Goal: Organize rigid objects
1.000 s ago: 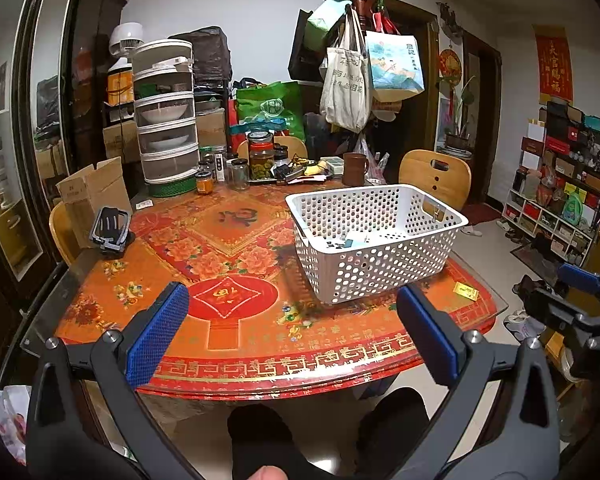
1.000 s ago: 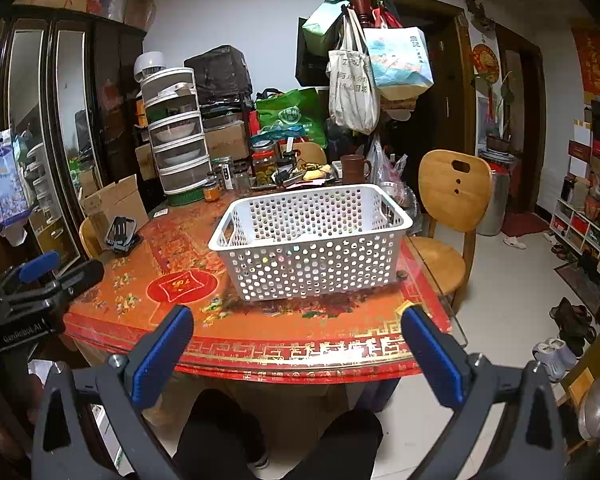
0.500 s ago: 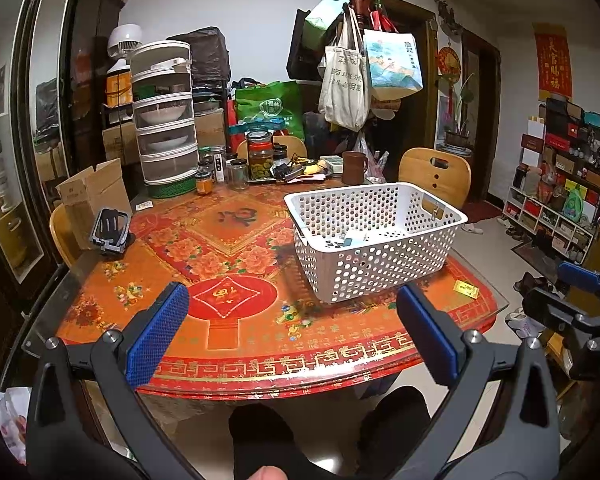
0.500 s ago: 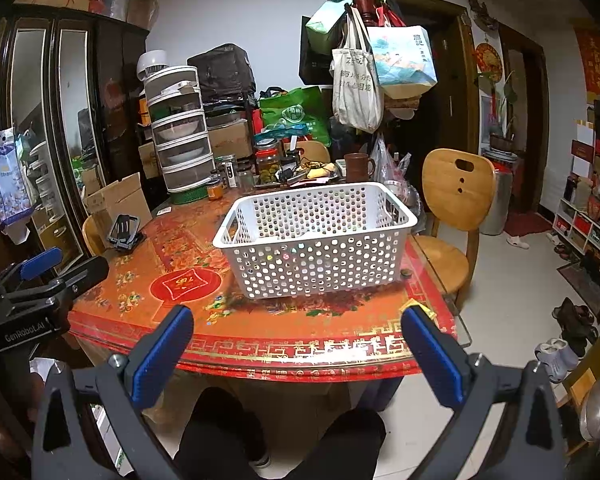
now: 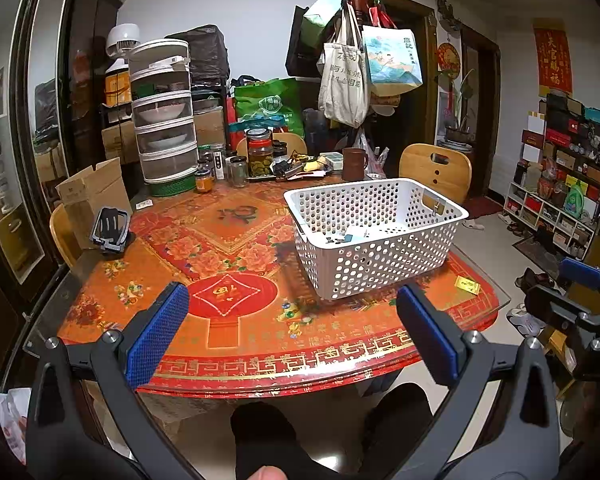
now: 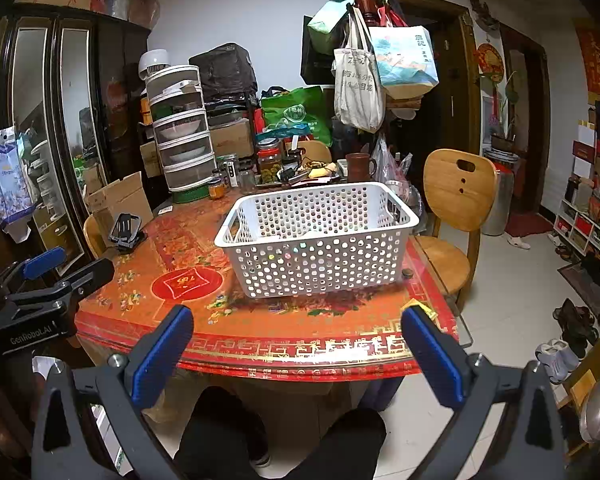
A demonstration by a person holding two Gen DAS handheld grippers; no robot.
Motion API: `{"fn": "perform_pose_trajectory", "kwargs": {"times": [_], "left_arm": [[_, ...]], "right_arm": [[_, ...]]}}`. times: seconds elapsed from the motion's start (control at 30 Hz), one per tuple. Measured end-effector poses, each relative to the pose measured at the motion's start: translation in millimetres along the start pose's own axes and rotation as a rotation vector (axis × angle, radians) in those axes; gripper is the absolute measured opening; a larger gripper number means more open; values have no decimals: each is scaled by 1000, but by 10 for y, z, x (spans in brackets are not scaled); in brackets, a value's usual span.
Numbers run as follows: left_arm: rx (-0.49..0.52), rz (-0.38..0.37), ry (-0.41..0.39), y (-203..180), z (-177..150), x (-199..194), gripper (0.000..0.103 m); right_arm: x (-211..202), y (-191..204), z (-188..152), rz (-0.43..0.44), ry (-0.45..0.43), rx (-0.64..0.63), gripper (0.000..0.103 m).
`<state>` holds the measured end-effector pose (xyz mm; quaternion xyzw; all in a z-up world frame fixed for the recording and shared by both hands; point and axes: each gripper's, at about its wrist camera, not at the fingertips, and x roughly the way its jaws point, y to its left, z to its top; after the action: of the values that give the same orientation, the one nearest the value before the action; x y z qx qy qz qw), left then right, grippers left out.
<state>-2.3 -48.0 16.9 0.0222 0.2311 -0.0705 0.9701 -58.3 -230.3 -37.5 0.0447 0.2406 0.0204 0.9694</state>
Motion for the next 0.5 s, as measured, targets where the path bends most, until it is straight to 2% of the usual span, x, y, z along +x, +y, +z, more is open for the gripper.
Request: {"fn": "perform_pose_trajectory", "kwargs": {"times": [0.5], "left_arm": [[8,-8,12,37,-70,37,102]], "right_arm": [[1,0,1,0,1,-2,103]]}}
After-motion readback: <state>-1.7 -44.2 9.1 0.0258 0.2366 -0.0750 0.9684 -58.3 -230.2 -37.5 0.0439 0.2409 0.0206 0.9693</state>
